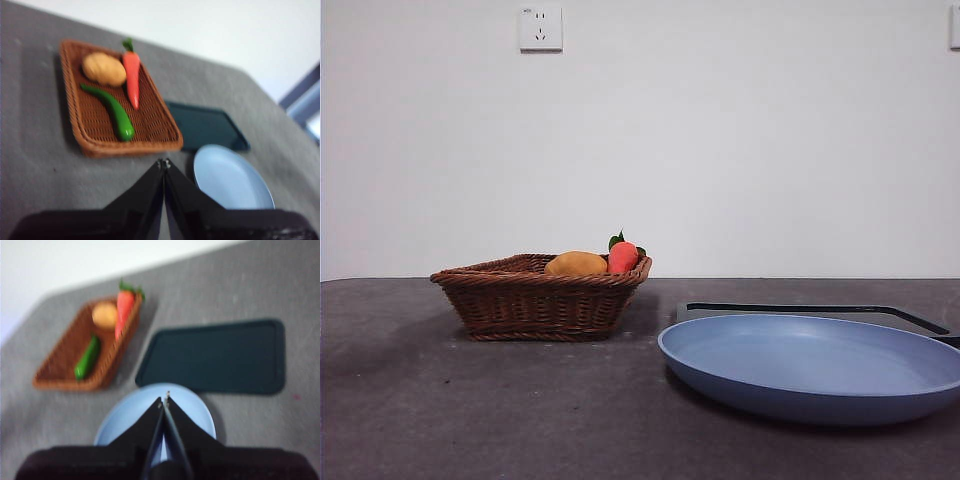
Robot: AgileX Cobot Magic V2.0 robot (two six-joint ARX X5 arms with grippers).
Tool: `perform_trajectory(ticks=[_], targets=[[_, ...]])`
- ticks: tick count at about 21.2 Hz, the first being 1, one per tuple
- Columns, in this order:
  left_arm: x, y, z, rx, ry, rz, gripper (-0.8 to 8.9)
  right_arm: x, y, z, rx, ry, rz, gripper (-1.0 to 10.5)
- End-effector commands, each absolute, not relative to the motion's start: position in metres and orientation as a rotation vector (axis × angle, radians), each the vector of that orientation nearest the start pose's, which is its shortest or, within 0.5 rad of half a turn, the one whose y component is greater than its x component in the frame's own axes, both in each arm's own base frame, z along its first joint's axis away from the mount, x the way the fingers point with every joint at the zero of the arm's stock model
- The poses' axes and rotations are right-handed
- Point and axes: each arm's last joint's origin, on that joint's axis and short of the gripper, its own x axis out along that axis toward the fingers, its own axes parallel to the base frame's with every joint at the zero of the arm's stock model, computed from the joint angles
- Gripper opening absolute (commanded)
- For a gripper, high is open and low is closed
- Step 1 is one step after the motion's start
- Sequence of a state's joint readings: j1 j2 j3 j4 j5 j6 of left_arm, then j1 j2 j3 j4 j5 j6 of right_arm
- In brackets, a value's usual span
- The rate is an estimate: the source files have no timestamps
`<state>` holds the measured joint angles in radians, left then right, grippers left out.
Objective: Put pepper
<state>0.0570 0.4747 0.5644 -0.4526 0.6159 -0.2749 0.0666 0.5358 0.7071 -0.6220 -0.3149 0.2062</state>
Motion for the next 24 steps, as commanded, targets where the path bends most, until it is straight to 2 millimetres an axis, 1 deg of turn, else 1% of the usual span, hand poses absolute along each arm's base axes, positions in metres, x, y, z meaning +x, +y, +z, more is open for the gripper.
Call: perform_trajectory(ticks=[1, 4, 6, 11, 14, 15, 16, 17, 18, 19, 24], targets=[[0.113, -0.011, 0.287, -0.259, 0.457, -0.549, 0.06, 0.11, 0.018, 0.315, 0.113, 0.576, 0.37, 0.1], [0.115, -0.011, 0.296, -0.201, 0.531, -0.565, 0.06, 0.112, 0.018, 0.324, 0.047, 0.691, 0.396, 0.1], [0.115, -0.011, 0.301, -0.176, 0.573, -0.575, 0.06, 0.113, 0.019, 0.327, 0.015, 0.754, 0.414, 0.1], [0.113, -0.011, 0.307, -0.139, 0.653, -0.594, 0.06, 0.115, 0.019, 0.322, -0.018, 0.87, 0.434, 0.1], [0.113, -0.011, 0.307, -0.132, 0.65, -0.594, 0.13, 0.116, 0.019, 0.322, -0.018, 0.871, 0.435, 0.1], [0.113, -0.011, 0.307, -0.132, 0.65, -0.593, 0.56, 0.116, 0.019, 0.322, -0.017, 0.866, 0.434, 0.2], [0.113, -0.011, 0.307, -0.131, 0.65, -0.593, 1.63, 0.116, 0.019, 0.322, -0.017, 0.864, 0.434, 0.7], [0.113, -0.011, 0.308, -0.129, 0.647, -0.59, 2.9, 0.116, 0.019, 0.322, -0.011, 0.865, 0.431, 1.7], [0.113, -0.011, 0.308, -0.13, 0.647, -0.591, 3.77, 0.117, 0.019, 0.322, -0.003, 0.867, 0.427, 2.8], [0.113, -0.011, 0.308, -0.13, 0.647, -0.59, 3.91, 0.118, 0.02, 0.322, 0.016, 0.875, 0.418, 3.4], [0.113, -0.011, 0.308, -0.131, 0.646, -0.595, 3.89, 0.13, 0.021, 0.317, 0.03, 0.921, 0.414, 3.5]])
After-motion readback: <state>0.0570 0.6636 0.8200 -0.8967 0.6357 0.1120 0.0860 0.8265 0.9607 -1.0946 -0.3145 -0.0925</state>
